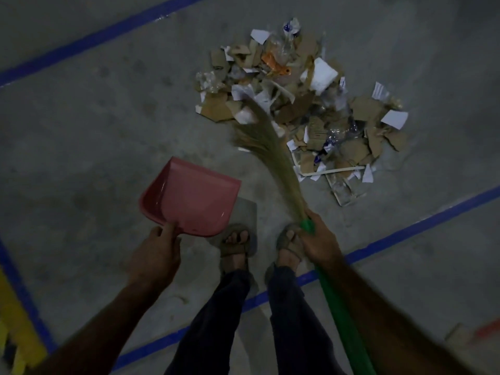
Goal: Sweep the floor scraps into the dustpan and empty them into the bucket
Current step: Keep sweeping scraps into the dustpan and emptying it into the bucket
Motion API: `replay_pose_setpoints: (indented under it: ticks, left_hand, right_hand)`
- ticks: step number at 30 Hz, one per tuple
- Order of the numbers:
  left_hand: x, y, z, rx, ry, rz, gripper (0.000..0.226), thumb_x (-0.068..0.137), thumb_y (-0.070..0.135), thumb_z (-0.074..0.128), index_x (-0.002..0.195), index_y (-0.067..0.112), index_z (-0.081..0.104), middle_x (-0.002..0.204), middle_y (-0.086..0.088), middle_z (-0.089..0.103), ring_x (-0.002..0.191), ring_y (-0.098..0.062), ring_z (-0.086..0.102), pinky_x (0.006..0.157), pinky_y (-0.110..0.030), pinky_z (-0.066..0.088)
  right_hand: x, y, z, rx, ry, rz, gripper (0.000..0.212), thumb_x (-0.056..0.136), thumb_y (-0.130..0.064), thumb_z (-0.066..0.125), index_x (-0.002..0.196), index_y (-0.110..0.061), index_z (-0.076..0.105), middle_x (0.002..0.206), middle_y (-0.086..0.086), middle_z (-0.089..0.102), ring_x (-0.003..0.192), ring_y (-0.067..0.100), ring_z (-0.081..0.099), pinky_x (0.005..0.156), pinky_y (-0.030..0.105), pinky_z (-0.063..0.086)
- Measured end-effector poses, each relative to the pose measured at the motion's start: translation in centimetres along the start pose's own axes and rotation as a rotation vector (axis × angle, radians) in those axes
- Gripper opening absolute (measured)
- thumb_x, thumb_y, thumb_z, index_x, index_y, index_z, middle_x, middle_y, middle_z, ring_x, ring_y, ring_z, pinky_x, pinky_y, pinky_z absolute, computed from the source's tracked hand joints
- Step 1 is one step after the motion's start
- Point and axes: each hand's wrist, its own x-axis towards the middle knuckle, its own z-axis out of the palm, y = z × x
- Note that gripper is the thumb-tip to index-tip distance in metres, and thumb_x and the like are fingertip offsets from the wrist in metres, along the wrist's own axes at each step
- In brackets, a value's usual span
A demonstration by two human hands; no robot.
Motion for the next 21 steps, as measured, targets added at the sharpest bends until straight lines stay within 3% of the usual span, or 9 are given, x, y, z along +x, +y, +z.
replay_pose_setpoints:
  ticks: [2,4,7,9,12,17,21]
  left_hand:
    - [1.0,1.3,-0.2,-0.011,0.004,0.041,0.036,0.1,0.029,0.052,0.134,0.02,0.048,0.105,-0.015,0.06,0.083,-0.035,0.063,0.064,-0.037,0.047]
    - [1.8,2.6,-0.4,-0.029,-0.004,0.089,0.037,0.099,0.028,0.053,0.135,0.02,0.05,0.104,-0.014,0.059,0.081,-0.036,0.063,0.065,-0.038,0.049]
    - [2.9,4.8,-0.3,0.006,-0.013,0.154,0.039,0.097,0.026,0.055,0.135,0.02,0.051,0.099,-0.014,0.058,0.079,-0.037,0.062,0.064,-0.04,0.049]
    - [3.8,6.8,-0.1,0.053,-0.017,0.194,0.038,0.097,0.027,0.056,0.134,0.022,0.051,0.098,-0.013,0.058,0.079,-0.037,0.062,0.063,-0.038,0.045]
    - [5.0,10.3,0.1,0.111,-0.015,0.274,0.034,0.097,0.032,0.053,0.13,0.022,0.052,0.097,-0.012,0.058,0.077,-0.038,0.062,0.062,-0.039,0.046]
    - [7.8,16.7,2.1,0.195,-0.047,0.358,0.035,0.095,0.029,0.056,0.129,0.02,0.052,0.1,-0.013,0.061,0.081,-0.039,0.063,0.063,-0.042,0.051]
    - [11.6,21.0,5.6,0.276,-0.058,0.405,0.032,0.095,0.028,0.056,0.125,0.017,0.052,0.099,-0.014,0.061,0.081,-0.039,0.063,0.064,-0.042,0.05]
  right_hand:
    - [-2.0,3.1,-1.8,0.023,0.052,-0.028,0.058,0.098,-0.028,0.06,0.151,-0.032,0.035,0.116,0.001,0.063,0.077,0.004,0.058,0.061,0.014,0.043]
    - [-4.2,5.8,-3.8,0.008,0.05,-0.054,0.058,0.099,-0.024,0.058,0.151,-0.034,0.034,0.115,0.001,0.066,0.076,0.007,0.061,0.065,0.019,0.046]
    - [-7.4,9.0,-6.9,-0.069,0.042,-0.085,0.058,0.099,-0.029,0.058,0.152,-0.036,0.035,0.127,-0.01,0.056,0.105,0.008,0.056,0.088,0.027,0.044]
    - [-9.0,11.1,-8.4,-0.116,0.082,-0.142,0.058,0.097,-0.029,0.061,0.15,-0.037,0.038,0.131,-0.01,0.055,0.11,0.007,0.055,0.091,0.027,0.044]
    - [-10.5,13.4,-10.2,-0.101,0.126,-0.193,0.062,0.094,-0.03,0.063,0.145,-0.053,0.036,0.132,-0.015,0.056,0.111,0.004,0.057,0.092,0.03,0.047]
    - [-10.6,16.2,-12.5,-0.048,0.318,-0.183,0.072,0.09,-0.026,0.067,0.147,-0.056,0.032,0.114,-0.013,0.059,0.089,0.007,0.062,0.076,0.035,0.053]
    - [-5.9,16.5,-15.1,-0.083,0.425,-0.11,0.063,0.095,-0.027,0.061,0.15,-0.042,0.036,0.097,-0.002,0.054,0.066,0.004,0.051,0.057,0.029,0.04]
